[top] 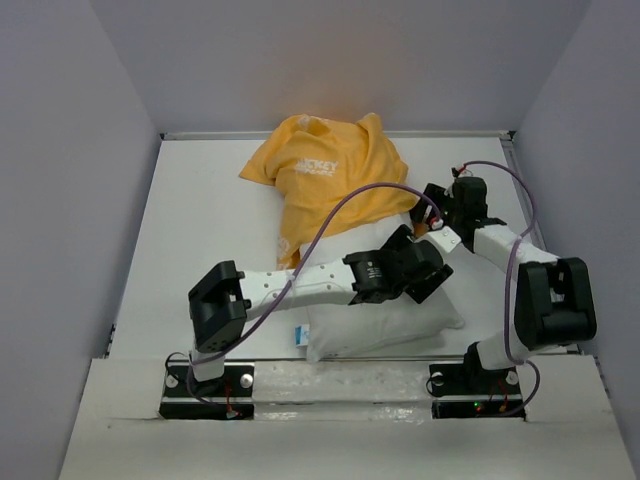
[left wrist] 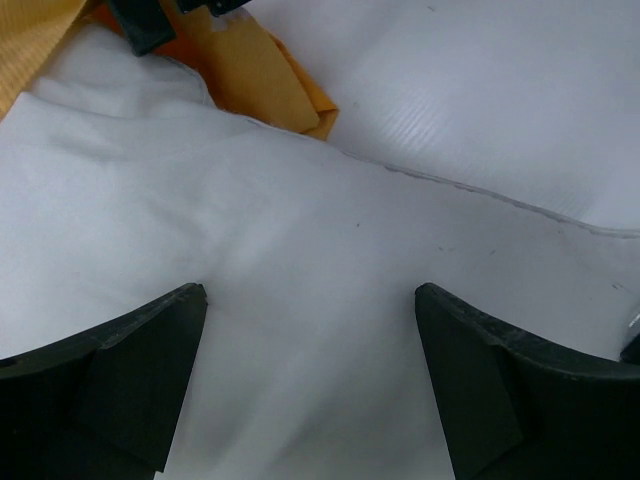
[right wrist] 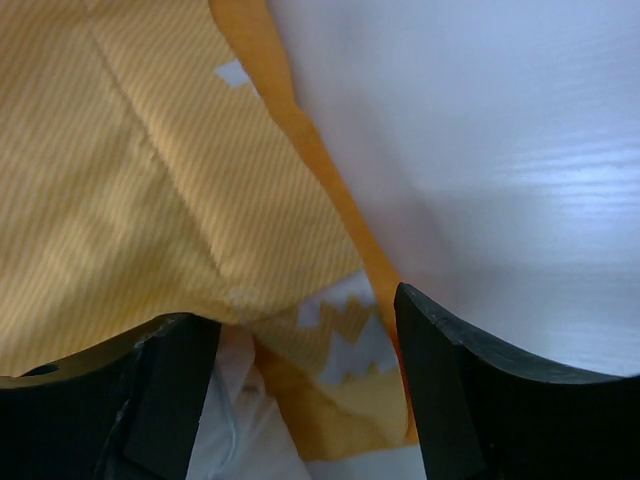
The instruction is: Put the pillow into the pillowcase
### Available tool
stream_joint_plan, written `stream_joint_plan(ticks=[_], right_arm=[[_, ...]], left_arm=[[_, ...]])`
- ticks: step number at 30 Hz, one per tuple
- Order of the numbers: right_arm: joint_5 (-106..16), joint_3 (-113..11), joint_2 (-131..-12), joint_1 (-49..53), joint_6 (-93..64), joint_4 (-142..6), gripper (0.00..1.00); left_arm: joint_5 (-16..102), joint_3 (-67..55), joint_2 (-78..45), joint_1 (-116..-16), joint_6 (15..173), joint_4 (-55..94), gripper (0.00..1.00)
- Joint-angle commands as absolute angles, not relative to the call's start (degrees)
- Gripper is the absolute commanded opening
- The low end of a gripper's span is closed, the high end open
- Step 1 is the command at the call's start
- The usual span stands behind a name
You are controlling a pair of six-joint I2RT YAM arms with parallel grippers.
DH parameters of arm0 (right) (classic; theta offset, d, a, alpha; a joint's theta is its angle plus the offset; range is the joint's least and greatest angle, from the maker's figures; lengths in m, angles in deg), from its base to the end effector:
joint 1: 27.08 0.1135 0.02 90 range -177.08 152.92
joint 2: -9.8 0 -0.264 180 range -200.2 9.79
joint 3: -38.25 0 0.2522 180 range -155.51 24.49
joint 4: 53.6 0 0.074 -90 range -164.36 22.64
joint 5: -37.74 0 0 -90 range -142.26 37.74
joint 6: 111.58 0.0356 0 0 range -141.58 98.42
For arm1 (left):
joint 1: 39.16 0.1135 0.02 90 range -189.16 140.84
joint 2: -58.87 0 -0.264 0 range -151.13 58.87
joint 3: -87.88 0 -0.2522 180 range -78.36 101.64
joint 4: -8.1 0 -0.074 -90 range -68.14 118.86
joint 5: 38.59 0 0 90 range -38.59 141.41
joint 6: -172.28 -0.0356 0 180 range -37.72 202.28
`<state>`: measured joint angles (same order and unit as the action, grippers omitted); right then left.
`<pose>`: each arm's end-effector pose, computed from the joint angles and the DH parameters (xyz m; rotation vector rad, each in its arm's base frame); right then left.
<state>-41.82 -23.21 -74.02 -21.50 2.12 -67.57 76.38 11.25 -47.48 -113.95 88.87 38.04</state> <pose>0.3105 0.0368 0.2154 0.2497 2.2214 0.4829 0.1287 -0.4162 0.2960 0.9656 1.8761 -0.3911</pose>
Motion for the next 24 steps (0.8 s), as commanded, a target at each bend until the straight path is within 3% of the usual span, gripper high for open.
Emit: stream_joint_plan(ticks=[1,4,7,8,10,11,15,24], right_arm=[[-38.4,-27.2,-80.0,-21.8,3.7,-60.0,0.72],[-34.1,-26.5,-81.5,-21.8,5.1,-57.1,0.55],[-29.3,-25.3,-81.5,-21.8,5.8,-55.8,0.24],[-28.5,-23.8,-81.0,-21.8,6.4,-55.2,0.04],[-26.3,-21.7,-78.2,-21.8,6.8,-54.6,0.00],[-26.0,-20.5,-77.0,-21.0,7.2,-54.4,0.00],[-23.9,-14.6,-71.2,-18.2,6.6,-55.1,0.00],[-28.8,-14.9,-56.1,-4.9,0.6,-71.8,0.00]], left_arm=[[63.9,9.4,-43.3,-112.1,87.9,36.4,0.99],[58.8,10.6,-45.0,-110.4,87.1,37.1,0.99],[55.4,12.2,-47.8,-108.3,86.2,38.0,0.94],[55.5,13.4,-48.5,-106.6,85.1,38.9,0.64],[60.5,13.8,-48.9,-102.3,84.9,38.8,0.12],[61.6,13.6,-48.6,-100.3,85.2,36.6,0.00],[71.8,11.0,-47.1,-95.6,86.5,30.5,0.00],[77.3,1.8,-43.7,-91.6,93.6,14.7,0.00]])
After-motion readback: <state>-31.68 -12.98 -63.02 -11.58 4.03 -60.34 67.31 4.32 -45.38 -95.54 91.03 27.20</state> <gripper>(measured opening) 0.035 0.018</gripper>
